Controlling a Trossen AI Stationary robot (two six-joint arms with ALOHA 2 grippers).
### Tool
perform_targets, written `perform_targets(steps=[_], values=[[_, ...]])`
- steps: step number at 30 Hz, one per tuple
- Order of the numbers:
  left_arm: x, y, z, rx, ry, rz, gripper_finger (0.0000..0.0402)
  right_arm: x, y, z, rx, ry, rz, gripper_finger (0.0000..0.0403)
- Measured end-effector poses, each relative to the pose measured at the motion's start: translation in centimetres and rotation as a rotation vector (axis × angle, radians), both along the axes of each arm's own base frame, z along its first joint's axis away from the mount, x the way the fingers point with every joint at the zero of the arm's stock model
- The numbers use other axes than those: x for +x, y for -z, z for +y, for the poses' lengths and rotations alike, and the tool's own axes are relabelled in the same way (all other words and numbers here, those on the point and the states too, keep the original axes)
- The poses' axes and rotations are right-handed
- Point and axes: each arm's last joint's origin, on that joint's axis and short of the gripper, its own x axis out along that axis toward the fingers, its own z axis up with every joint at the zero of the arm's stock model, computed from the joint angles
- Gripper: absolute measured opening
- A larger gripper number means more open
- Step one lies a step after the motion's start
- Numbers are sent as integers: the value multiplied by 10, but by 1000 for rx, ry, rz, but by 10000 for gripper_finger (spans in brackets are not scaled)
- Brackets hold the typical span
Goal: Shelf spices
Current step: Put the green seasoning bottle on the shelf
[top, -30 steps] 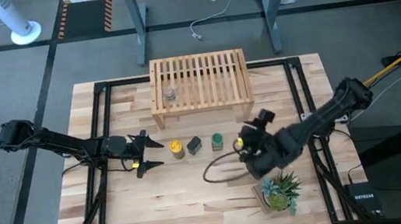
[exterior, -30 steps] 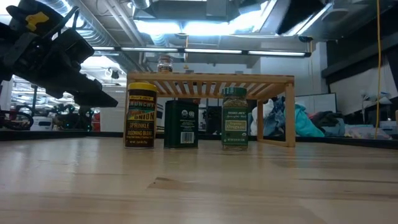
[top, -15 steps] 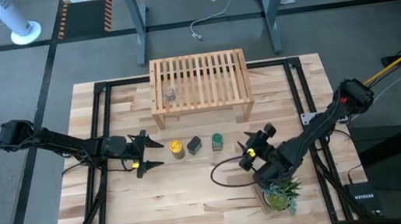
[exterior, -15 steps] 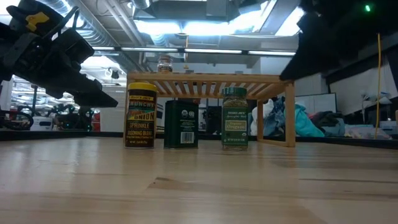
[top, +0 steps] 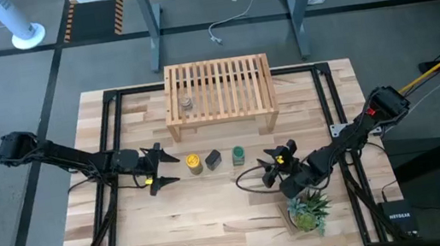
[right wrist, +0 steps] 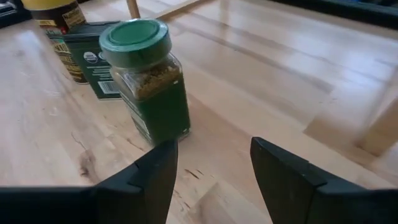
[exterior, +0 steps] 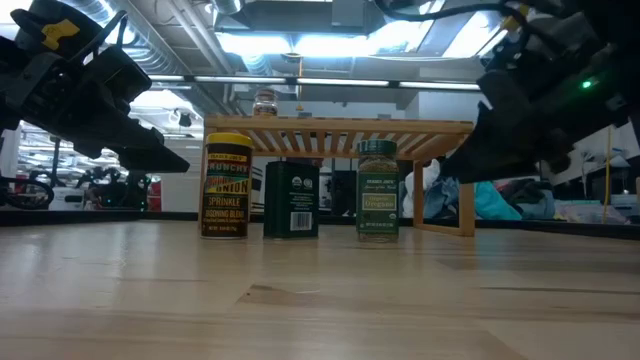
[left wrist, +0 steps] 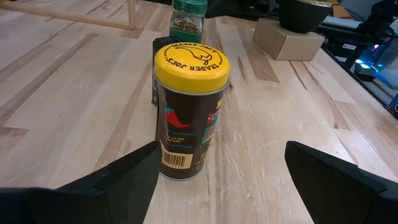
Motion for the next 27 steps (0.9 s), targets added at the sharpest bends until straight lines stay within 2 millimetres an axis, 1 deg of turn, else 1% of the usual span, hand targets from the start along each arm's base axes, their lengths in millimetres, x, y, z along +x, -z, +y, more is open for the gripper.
perform_targets(steps=[3,7,11,15,19,27], values=[[0,0,0,0,0,-1,333,5,2,-9,-4,-54,-36,209],[0,0,0,0,0,-1,333,12,3,-24,-21,-182,-44,209],[0,0,0,-1,0,-1,333,16,6,-37,23,-339,-32,209],[0,0,0,-1,-1,-1,333,19,7,-45,55,-462,-5,209],[0,0,0,-6,-2,-1,333,21,7,-52,47,-507,16,209],[0,0,0,-28,-10,5,333,24,7,-67,27,-466,26,209]])
